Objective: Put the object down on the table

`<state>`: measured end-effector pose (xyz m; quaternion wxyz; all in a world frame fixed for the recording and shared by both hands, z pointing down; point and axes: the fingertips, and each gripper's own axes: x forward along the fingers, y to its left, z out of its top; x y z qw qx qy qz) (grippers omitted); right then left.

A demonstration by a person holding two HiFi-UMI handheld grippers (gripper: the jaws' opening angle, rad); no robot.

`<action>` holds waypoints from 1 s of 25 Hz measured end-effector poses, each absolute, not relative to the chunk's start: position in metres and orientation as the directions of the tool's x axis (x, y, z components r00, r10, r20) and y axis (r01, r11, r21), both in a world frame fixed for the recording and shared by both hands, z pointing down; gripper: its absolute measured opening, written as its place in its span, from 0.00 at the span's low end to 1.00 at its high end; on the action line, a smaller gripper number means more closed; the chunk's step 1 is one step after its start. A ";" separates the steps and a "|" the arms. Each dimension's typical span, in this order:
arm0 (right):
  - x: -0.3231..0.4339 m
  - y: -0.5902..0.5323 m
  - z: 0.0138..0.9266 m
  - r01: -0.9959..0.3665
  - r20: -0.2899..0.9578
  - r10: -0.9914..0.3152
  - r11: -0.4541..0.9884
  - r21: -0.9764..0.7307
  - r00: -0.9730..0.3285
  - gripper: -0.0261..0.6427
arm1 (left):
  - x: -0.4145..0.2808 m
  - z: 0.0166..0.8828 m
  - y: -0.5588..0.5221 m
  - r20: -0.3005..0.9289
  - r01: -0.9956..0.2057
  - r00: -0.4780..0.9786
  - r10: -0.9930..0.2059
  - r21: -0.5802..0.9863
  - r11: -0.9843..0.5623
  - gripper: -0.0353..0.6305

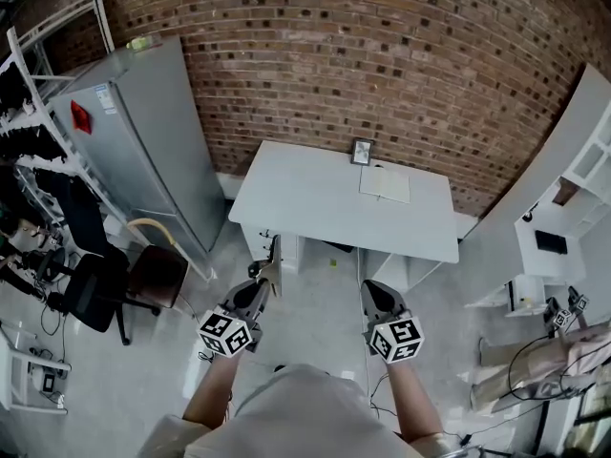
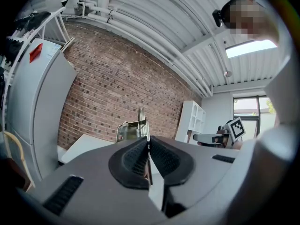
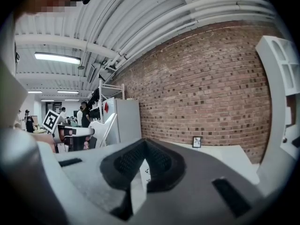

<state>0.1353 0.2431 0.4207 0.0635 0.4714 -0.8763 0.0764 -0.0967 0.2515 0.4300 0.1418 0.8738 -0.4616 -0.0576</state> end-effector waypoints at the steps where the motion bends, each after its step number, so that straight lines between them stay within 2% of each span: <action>1: 0.133 0.244 0.422 -0.837 0.187 -0.817 0.543 -0.073 -0.546 0.04 | -0.099 0.431 0.252 0.032 -0.789 0.570 -0.821 0.301 -0.536 0.05; 25: 0.064 0.249 0.453 -0.874 0.243 -0.843 0.483 -0.053 -0.481 0.04 | -0.153 0.456 0.231 0.048 -0.737 0.645 -0.763 0.301 -0.605 0.05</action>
